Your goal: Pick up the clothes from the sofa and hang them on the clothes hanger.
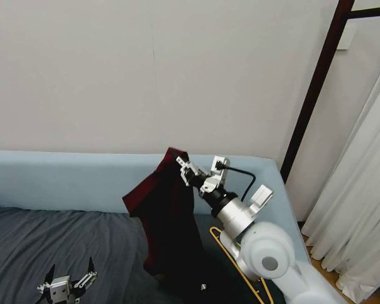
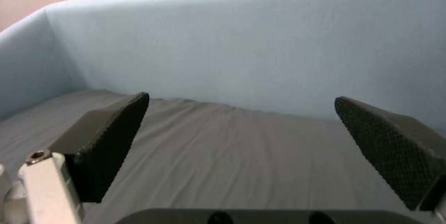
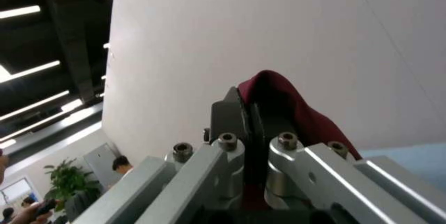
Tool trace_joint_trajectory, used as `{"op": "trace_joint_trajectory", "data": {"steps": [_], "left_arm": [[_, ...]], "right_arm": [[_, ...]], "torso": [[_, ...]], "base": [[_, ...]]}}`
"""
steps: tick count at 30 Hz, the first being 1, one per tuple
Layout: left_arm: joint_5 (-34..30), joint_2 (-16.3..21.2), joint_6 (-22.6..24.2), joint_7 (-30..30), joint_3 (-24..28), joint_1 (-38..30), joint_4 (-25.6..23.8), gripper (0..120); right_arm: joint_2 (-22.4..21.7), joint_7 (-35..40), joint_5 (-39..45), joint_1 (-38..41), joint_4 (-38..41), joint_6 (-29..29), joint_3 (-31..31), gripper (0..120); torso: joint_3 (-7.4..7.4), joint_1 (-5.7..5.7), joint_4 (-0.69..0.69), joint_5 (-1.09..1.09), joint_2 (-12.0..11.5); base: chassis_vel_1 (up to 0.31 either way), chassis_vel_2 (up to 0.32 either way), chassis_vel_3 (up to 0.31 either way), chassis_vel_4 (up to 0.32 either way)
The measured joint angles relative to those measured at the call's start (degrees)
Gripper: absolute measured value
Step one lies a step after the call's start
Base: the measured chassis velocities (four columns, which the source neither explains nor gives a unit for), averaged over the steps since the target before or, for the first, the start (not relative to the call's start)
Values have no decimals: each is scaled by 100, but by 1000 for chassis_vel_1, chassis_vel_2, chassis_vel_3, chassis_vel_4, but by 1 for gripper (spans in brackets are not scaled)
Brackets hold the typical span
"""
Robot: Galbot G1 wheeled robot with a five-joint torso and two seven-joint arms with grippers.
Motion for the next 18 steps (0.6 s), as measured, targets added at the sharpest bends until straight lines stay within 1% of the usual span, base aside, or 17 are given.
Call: {"op": "trace_joint_trajectory", "data": {"steps": [4, 9, 11, 15, 16, 18], "left_arm": [[12, 1, 11, 5, 5, -8, 4, 100], [25, 7, 17, 5, -1, -17, 46, 100], [30, 1, 18, 6, 1, -18, 53, 100], [36, -21, 19, 6, 9, -21, 77, 100], [36, -21, 19, 6, 9, -21, 77, 100], [35, 1, 9, 8, 12, -30, 118, 100]], "right_arm": [[-59, 415, 473, 495, 0, -65, 175, 0], [-9, 586, 636, 723, -84, -117, 211, 0], [11, 587, 605, 654, -153, -115, 146, 0], [89, 498, 230, 20, -616, -69, -326, 0], [89, 498, 230, 20, -616, -69, -326, 0], [126, 299, -140, -357, -963, -20, -578, 0]], "torso": [[0, 0, 0, 0, 0], [-1, 0, 0, -1, 0], [-1, 0, 1, -1, 0], [0, 0, 0, 0, 0], [0, 0, 0, 0, 0], [0, 0, 1, 0, 0]], "base": [[0, 0, 0, 0], [0, 0, 0, 0], [0, 0, 0, 0], [0, 0, 0, 0], [0, 0, 0, 0], [0, 0, 0, 0]]}}
